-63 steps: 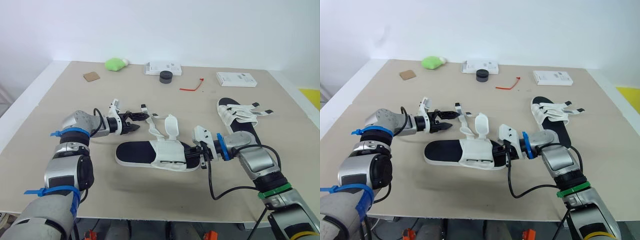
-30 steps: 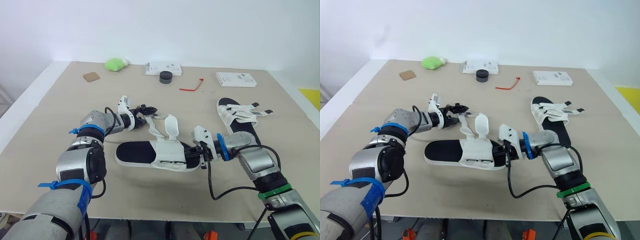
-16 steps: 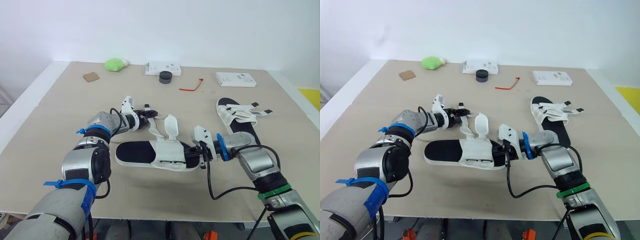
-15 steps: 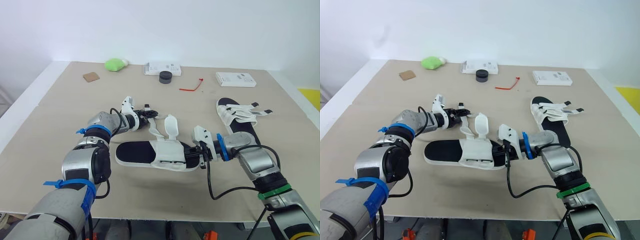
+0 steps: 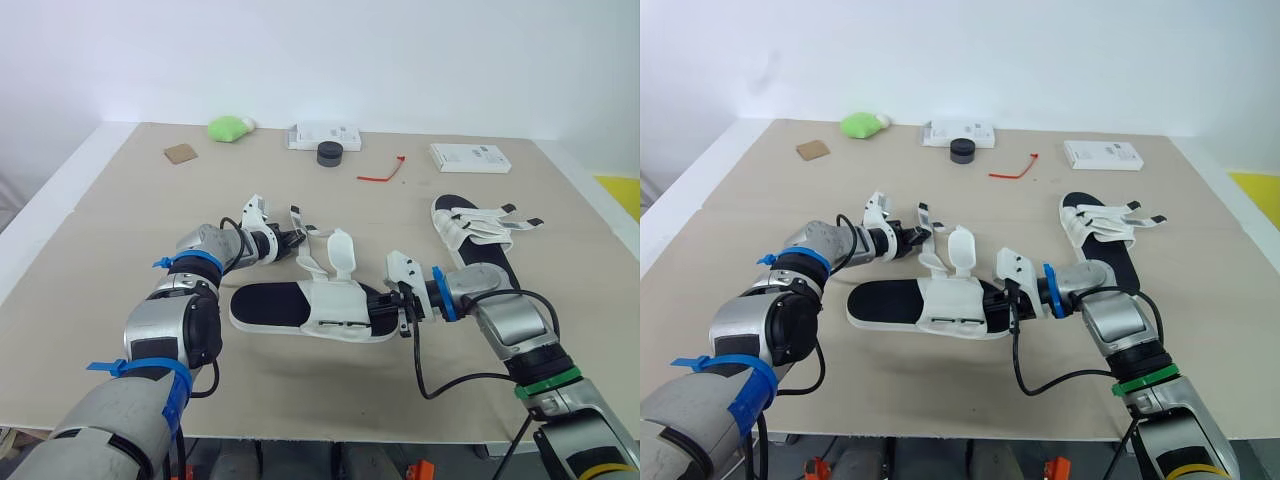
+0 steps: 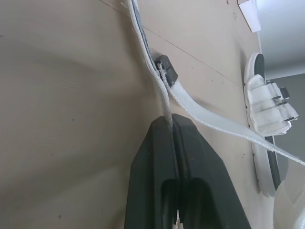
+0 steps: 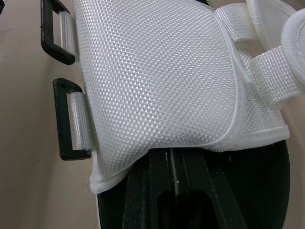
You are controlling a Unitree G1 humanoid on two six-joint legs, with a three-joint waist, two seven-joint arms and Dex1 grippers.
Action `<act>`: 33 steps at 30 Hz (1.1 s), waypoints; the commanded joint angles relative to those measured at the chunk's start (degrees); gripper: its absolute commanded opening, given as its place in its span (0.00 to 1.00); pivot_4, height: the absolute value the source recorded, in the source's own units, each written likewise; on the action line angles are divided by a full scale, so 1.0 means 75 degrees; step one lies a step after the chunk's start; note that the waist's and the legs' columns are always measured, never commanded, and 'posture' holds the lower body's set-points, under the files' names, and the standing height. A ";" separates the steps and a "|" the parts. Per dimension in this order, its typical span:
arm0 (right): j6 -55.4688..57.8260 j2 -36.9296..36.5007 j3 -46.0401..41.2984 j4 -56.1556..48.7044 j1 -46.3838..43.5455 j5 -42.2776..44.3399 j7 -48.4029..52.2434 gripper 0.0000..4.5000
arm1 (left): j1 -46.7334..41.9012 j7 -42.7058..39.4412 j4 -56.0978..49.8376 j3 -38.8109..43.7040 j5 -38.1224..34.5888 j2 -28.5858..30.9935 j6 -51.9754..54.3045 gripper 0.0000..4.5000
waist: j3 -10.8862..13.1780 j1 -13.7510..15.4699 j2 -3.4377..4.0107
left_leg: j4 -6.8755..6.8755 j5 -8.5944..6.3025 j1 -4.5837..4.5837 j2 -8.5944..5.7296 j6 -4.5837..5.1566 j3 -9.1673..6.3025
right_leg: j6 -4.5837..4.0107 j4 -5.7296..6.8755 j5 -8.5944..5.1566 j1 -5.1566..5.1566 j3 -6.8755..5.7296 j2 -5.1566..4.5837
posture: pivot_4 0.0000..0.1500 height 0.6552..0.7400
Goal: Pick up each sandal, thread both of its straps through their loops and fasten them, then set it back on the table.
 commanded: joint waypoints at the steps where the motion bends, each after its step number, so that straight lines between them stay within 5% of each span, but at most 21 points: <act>1: 0.0305 0.0047 0.0535 0.0466 0.0275 -0.0555 -0.0254 0.00 | -0.0060 -0.0030 -0.0175 0.0045 0.0034 0.0041 -0.0117 0.01 | 0.0000 0.0000 0.0000 | 0.0000 0.0000 0.0000 0.0000 0.0000 0.0000 | 0.0000 0.0000 0.0000 0.0000 0.0000 0.0000 | 1.00 1.00; 9: 0.0313 0.0039 0.0553 0.0444 0.0275 -0.0565 -0.0244 0.00 | 0.0095 -0.0697 -0.1746 0.0080 -0.0355 -0.0110 -0.0559 0.01 | 0.0009 0.0000 -0.0007 | -0.0003 -0.0001 0.0000 0.0000 -0.0004 0.0000 | -0.0005 -0.0002 0.0004 -0.0002 0.0001 0.0000 | 1.00 1.00; 19: 0.0360 -0.0003 0.0486 0.0303 0.0411 -0.0500 -0.0253 0.00 | 0.3325 -0.3668 -0.8127 -0.2259 -0.0810 0.0229 -0.0581 0.01 | 0.0012 0.0004 0.0003 | -0.0017 0.0002 0.0002 0.0012 -0.0045 0.0003 | -0.0032 -0.0008 0.0022 0.0004 0.0063 0.0041 | 1.00 1.00; 26: 0.0385 -0.0018 0.0468 0.0253 0.0468 -0.0487 -0.0247 0.00 | 0.4742 -0.6034 -0.9613 -0.3610 -0.0059 0.1069 -0.3474 0.01 | 0.0011 0.0019 0.0005 | -0.0012 -0.0006 0.0003 0.0023 -0.0057 0.0011 | -0.0040 -0.0026 0.0018 -0.0027 0.0071 0.0041 | 1.00 1.00; 33: 0.0397 -0.0004 0.0470 0.0255 0.0460 -0.0484 -0.0238 0.00 | 0.4983 -0.7525 -0.8932 -0.4238 0.1004 0.1398 -0.7255 0.01 | 0.0008 0.0016 0.0009 | -0.0011 -0.0014 0.0000 0.0031 -0.0062 0.0032 | -0.0042 -0.0036 0.0017 -0.0034 0.0072 0.0030 | 1.00 1.00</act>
